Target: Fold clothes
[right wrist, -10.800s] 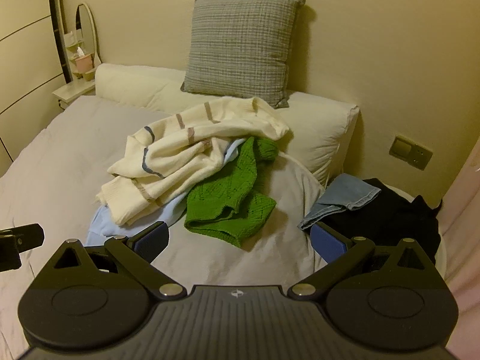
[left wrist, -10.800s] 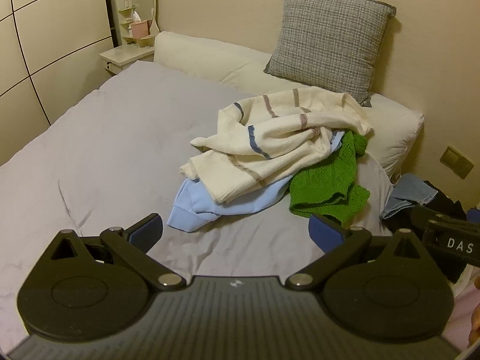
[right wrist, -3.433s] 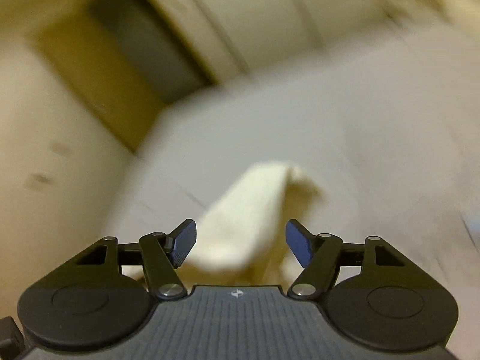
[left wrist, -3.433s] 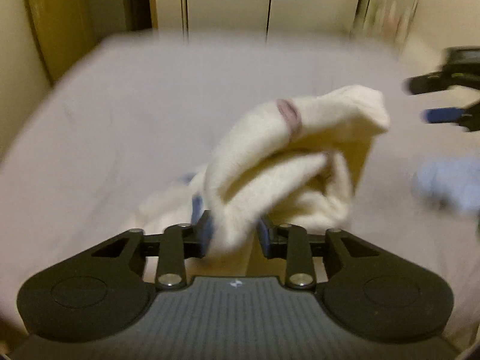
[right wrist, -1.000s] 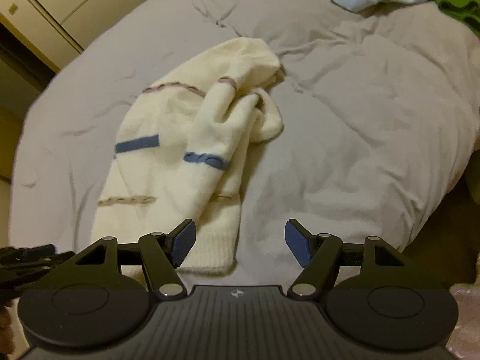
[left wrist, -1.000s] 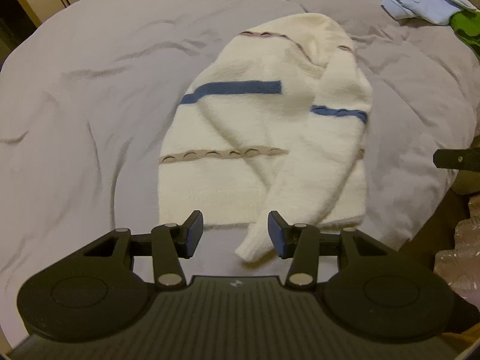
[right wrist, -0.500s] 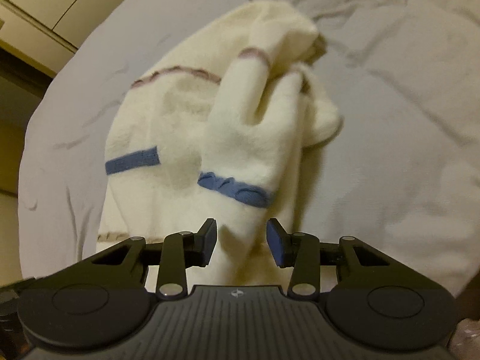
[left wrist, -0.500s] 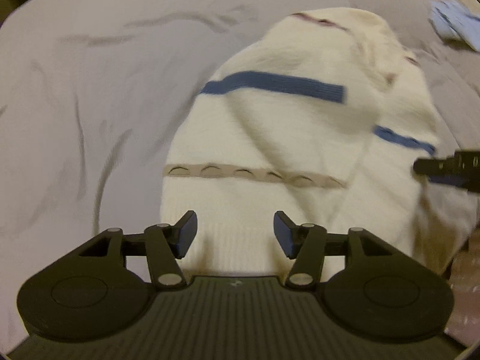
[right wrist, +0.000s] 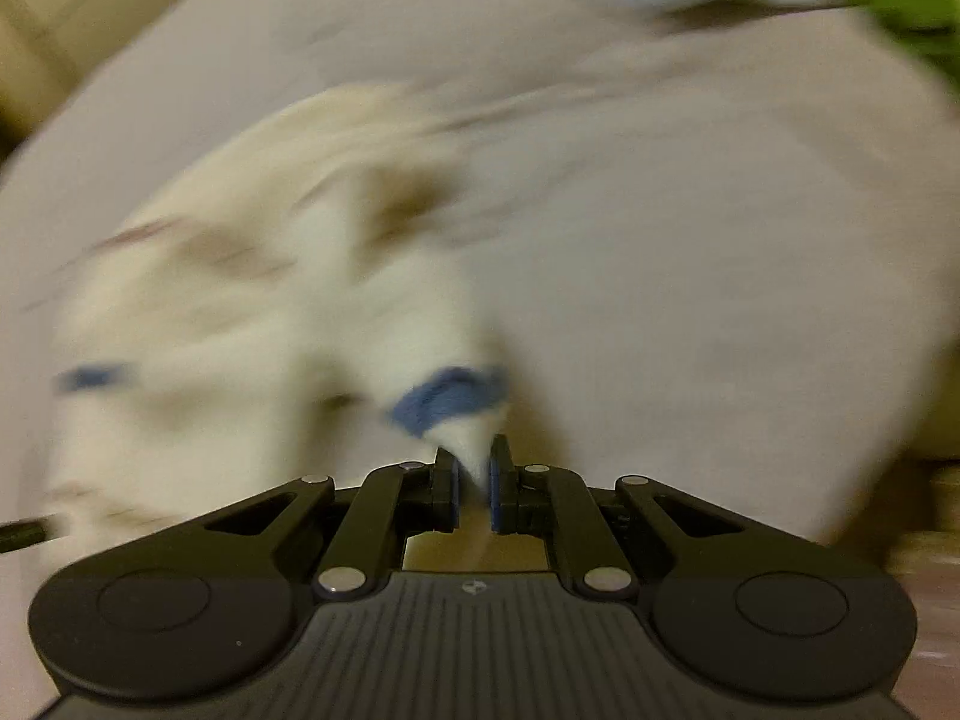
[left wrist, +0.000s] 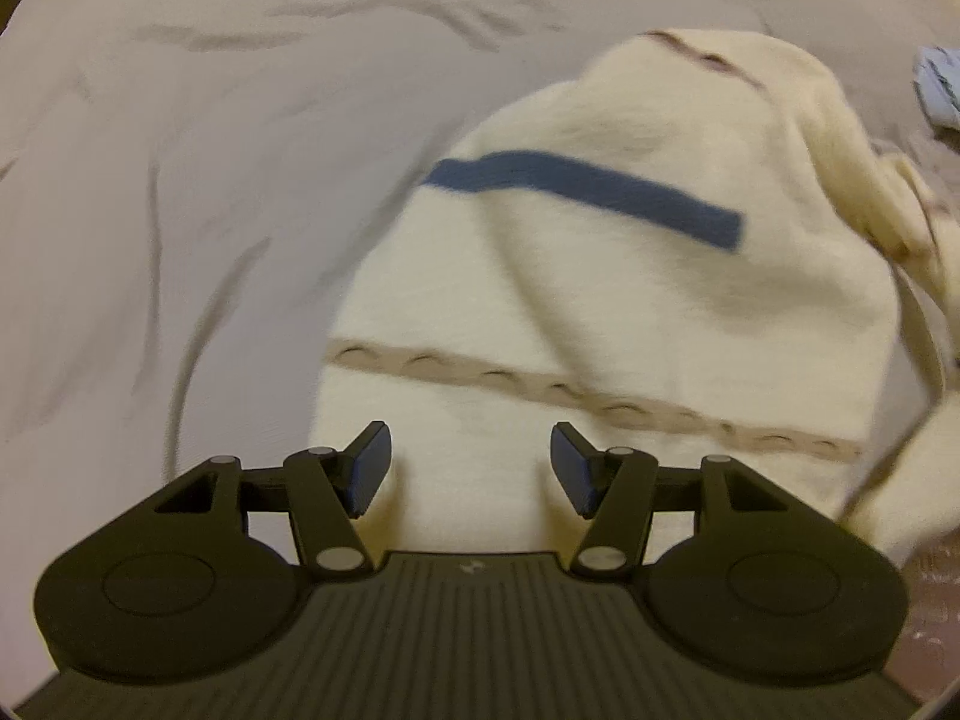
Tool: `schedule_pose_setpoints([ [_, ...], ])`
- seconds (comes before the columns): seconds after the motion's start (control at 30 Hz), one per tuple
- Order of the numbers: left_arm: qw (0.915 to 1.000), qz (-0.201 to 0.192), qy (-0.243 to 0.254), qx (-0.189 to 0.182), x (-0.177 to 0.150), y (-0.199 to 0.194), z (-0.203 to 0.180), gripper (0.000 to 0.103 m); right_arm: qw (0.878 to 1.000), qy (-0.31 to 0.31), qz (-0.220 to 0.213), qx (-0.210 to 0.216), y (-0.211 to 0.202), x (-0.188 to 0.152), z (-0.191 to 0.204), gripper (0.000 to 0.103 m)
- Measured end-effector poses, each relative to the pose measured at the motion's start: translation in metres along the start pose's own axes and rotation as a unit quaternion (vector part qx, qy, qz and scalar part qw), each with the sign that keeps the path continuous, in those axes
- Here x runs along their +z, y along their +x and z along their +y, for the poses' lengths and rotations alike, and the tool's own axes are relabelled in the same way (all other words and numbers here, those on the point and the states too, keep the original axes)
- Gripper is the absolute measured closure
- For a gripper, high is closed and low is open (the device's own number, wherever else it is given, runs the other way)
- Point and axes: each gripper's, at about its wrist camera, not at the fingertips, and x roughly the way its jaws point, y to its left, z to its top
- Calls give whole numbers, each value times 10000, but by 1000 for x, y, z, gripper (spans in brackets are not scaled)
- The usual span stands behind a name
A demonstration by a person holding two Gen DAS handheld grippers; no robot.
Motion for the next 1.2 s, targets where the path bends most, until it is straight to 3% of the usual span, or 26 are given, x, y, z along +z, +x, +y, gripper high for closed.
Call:
schedule_pose_setpoints([
  [0.17, 9993, -146, 266, -231, 15, -4, -28, 48, 9856, 666, -200, -1539, 8, 36, -114, 97],
  [0.2, 9990, -173, 300, -271, 20, -4, -33, 48, 9817, 734, -127, -1752, 15, 42, -130, 97],
  [0.27, 9985, -220, 378, -319, 30, -3, -42, 48, 9777, 744, 470, -1905, 43, 51, -146, 92],
  [0.3, 9982, -246, 437, -333, 36, -3, -46, 48, 9770, 720, 783, -1848, 55, 52, -148, 91],
  [0.33, 9975, -290, 536, -355, 42, -4, -51, 48, 9783, 618, 886, -1768, 60, 52, -145, 80],
  [0.43, 9942, -510, 820, -464, 60, -10, -63, 37, 9826, 187, 801, -1665, 54, 51, -123, 57],
  [0.5, 9916, -662, 983, -525, 72, -15, -69, 36, 9890, 206, 633, -1319, 40, 56, -114, 51],
  [0.57, 9902, -741, 958, -700, 92, -17, -70, 36, 9953, 306, 458, -797, 25, 68, -109, 14],
  [0.6, 9897, -759, 915, -800, 102, -17, -70, 36, 9971, 316, 404, -554, 20, 74, -104, 11],
  [0.73, 9892, -614, 458, -1250, 150, 0, -64, 35, 9996, -63, 276, 43, 11, 103, -81, 12],
  [0.9, 9854, 161, -640, -1571, 207, 65, -46, 35, 9955, 83, 189, 925, 48, 136, -58, 12],
  [1.03, 9642, 1133, -1428, -1928, 223, 130, -37, 43, 9912, -36, 332, 1282, 88, 140, -25, 12],
  [1.1, 9580, 1499, -1361, -2032, 217, 148, -51, 51, 9917, -148, 409, 1213, 104, 137, -10, 12],
  [1.13, 9615, 1540, -1118, -1984, 212, 150, -64, 55, 9915, -171, 480, 1200, 111, 134, -7, 13],
  [1.2, 9718, 1340, -568, -1857, 199, 138, -87, 70, 9906, -223, 635, 1194, 125, 126, -1, 43],
])
